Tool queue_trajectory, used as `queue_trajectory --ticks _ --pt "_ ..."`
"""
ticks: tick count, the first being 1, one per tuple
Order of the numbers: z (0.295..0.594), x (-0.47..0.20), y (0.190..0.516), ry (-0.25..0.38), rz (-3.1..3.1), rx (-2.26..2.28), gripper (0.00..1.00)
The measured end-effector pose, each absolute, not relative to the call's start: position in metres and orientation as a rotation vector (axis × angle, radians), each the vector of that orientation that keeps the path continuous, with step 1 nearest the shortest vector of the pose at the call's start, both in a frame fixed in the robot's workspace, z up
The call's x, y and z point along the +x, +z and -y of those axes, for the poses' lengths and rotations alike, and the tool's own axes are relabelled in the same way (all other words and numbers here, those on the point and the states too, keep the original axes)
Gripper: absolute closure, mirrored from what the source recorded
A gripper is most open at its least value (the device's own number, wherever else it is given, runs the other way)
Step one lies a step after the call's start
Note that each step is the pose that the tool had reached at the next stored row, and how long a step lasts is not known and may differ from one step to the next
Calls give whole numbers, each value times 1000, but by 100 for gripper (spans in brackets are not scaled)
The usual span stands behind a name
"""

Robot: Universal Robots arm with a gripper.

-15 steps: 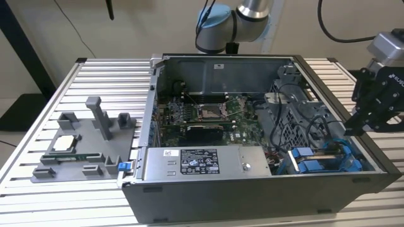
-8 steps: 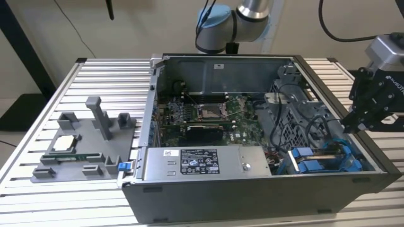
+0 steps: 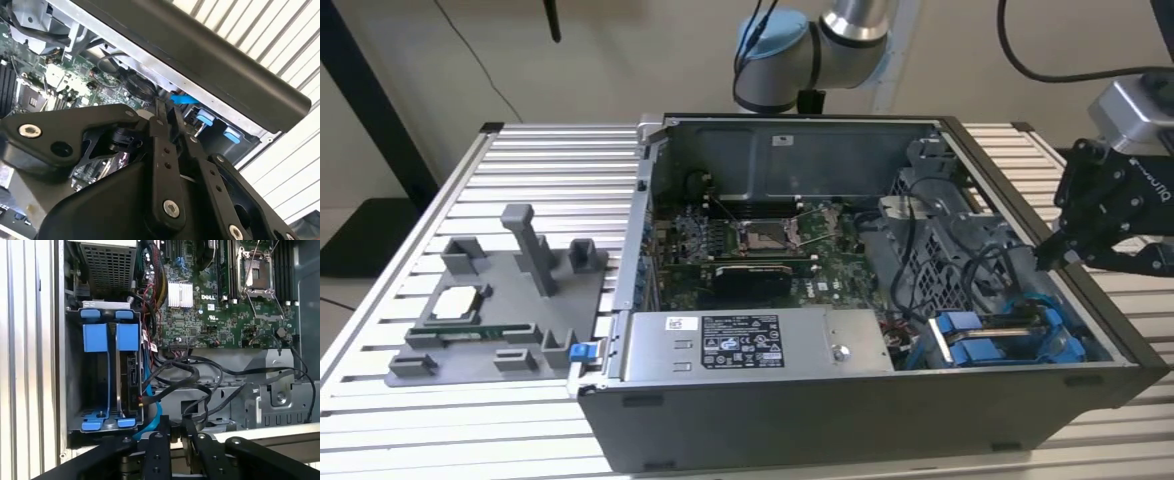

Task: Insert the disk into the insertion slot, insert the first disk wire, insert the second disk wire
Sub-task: 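Insert the second disk wire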

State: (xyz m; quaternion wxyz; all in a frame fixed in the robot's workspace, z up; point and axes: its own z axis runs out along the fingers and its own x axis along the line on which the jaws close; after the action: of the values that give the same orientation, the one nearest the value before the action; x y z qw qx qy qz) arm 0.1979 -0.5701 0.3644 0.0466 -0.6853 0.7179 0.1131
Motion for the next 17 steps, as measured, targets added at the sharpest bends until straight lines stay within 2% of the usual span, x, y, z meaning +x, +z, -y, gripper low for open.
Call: queue_trajectory --ticks 17 --pt "572 174 379 418 -2160 -2061 100"
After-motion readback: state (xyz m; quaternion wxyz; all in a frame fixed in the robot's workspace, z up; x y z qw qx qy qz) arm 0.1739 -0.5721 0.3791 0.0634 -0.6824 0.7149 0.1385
